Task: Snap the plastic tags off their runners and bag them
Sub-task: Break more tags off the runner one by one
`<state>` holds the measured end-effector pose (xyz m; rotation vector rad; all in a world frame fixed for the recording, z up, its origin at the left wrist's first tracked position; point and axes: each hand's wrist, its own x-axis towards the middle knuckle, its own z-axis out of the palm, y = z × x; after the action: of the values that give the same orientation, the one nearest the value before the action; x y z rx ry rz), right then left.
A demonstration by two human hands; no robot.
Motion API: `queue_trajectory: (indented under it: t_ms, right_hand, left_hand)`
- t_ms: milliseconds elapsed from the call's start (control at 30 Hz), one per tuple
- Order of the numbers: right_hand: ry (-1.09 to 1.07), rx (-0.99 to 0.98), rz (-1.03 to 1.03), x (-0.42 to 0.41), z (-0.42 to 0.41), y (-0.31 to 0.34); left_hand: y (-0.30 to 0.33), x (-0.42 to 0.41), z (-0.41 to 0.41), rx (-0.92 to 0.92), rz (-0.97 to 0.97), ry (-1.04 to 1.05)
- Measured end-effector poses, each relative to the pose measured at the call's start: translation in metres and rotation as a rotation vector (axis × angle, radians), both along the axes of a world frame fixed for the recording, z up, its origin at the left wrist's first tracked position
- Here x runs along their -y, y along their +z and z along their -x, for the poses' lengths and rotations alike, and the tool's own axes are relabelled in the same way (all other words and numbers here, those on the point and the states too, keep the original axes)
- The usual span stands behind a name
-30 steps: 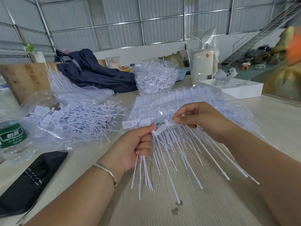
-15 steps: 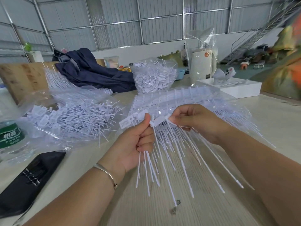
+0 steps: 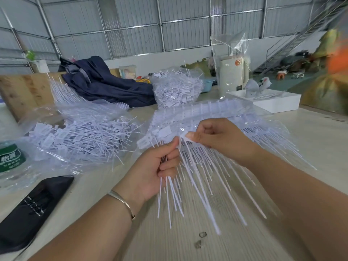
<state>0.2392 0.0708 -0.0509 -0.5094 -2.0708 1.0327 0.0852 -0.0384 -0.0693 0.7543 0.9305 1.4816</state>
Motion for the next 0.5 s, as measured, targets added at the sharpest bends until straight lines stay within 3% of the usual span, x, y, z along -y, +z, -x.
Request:
queue_trajectory:
  t_ms: [167,333,500]
  right_hand:
    - [-0.058,-0.054,0.011,-0.0087,-0.0053,0.0047]
    - [-0.098,0.012,-0.078,-0.0058,-0.0002,-0.0036]
    - [-0.046,-0.101,-0.003,-0.0063,-0.0011,-0.0012]
  left_hand:
    - [-0.0014,-0.0017,0.0021,-0.117,0.080,0.147]
    - [-0.0022,-0.0001,0.0027,-0.204,0.122,0.136]
    - [-0.0019,-0.0023,0.0044,-0.227,0.127,0.127]
